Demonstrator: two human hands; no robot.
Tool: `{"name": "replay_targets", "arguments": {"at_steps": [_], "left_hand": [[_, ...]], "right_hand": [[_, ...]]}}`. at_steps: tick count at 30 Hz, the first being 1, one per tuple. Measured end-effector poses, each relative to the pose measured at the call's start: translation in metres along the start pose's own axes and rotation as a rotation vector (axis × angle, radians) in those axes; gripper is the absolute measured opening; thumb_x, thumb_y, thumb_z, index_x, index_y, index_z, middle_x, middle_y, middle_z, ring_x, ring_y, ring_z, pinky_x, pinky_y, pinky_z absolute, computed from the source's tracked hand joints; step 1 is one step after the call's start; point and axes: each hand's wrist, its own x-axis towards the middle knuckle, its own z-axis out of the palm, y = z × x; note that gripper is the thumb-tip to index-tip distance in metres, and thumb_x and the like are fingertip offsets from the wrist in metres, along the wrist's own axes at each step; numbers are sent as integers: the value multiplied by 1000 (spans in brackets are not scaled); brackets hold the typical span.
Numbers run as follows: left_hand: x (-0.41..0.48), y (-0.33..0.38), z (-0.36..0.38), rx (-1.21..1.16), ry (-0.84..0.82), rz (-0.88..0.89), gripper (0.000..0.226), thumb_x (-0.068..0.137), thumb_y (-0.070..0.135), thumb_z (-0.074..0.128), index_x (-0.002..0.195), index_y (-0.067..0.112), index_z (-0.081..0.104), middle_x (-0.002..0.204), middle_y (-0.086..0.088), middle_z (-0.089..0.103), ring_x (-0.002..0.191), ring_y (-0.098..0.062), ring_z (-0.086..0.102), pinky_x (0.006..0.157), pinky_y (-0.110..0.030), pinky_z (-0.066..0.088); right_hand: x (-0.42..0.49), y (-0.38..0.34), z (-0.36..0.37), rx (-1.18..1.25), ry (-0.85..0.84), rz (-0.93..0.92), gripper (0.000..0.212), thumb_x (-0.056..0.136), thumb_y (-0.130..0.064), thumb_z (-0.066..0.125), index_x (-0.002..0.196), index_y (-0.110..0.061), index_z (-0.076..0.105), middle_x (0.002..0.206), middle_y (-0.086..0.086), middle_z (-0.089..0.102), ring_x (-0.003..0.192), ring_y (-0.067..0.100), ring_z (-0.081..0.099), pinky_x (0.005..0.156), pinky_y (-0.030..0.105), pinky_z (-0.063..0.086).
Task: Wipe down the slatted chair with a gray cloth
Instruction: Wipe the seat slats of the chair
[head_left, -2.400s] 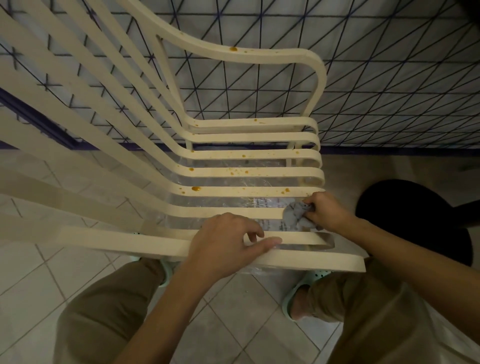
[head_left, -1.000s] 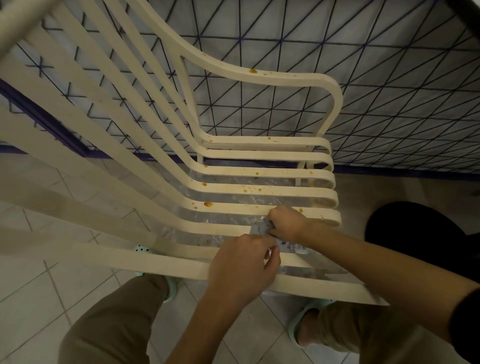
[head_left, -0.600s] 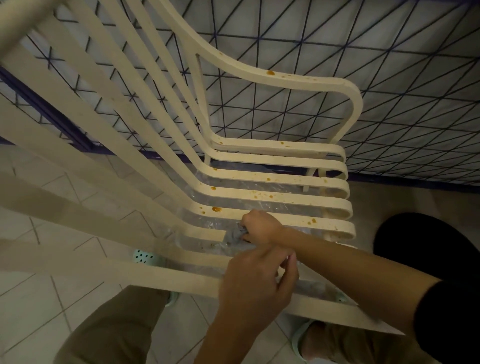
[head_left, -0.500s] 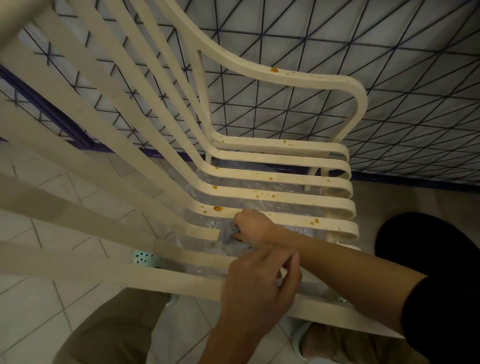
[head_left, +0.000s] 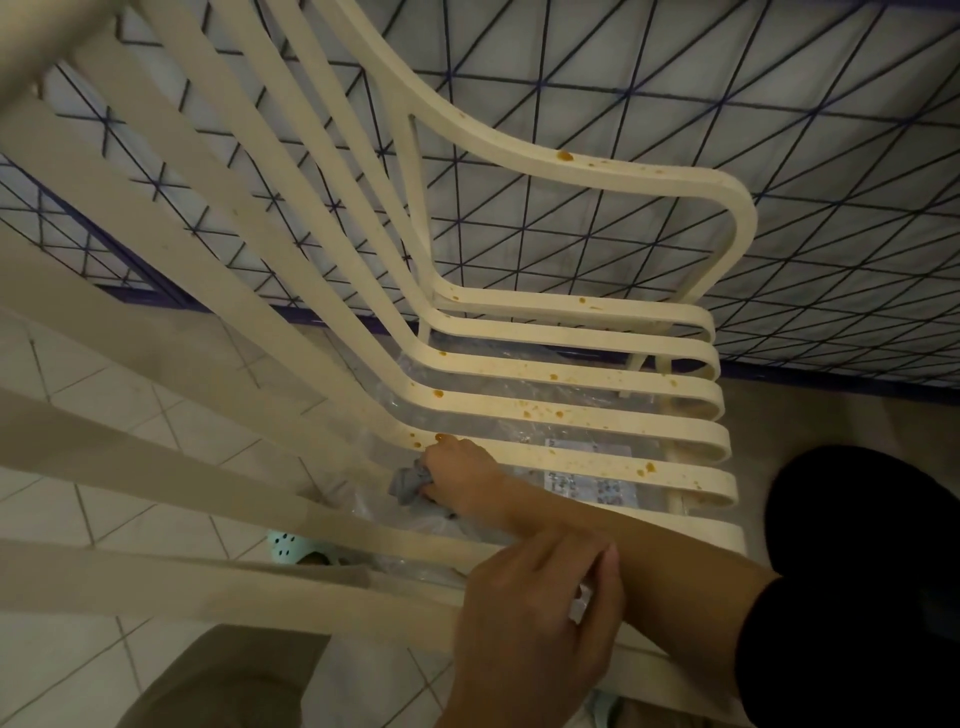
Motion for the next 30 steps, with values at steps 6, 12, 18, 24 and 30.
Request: {"name": "replay_targets", "arguments": {"at_steps": [6,12,18,24,30], "left_hand": [[0,1,-2,20,-12,-45,18,94,26,53,88,19,68,71,12,57,59,1,43,58,-5,29],[0,2,-1,49,-35,-66,13,91,29,54,87,25,66,69,16,58,56,1,47,52,-7,32],[1,4,-1,115,-78,-108,19,91,33,50,87,24,67,67,16,59,55,-1,49,50,-9,35],[2,4,0,146,-103,-121,18,92,34,49,83,27,63,68,14,59,57,-4,52,50,-21,43],[2,8,0,175,-144,-148,20,90,36,46,80,30,62,68,17,59,57,-4,54,51,-18,46]], "right_hand": [[-18,12,-6,22,-22,17,14,89,-10,53,90,-3,64,83,12,48,80,33,56,64,32,37],[-48,46,-11,16,-31,61,17,88,-17,56,77,-10,46,79,8,44,70,27,48,63,33,38],[-84,87,-11,-14,-55,138,24,86,-16,58,69,-14,41,73,5,43,72,27,50,64,34,44],[-131,128,-16,-7,1,229,25,87,-31,61,69,-21,47,74,0,48,68,21,49,62,27,37],[-175,169,-21,4,17,310,17,87,-38,63,85,-22,57,94,6,64,78,20,59,64,26,40]]}}
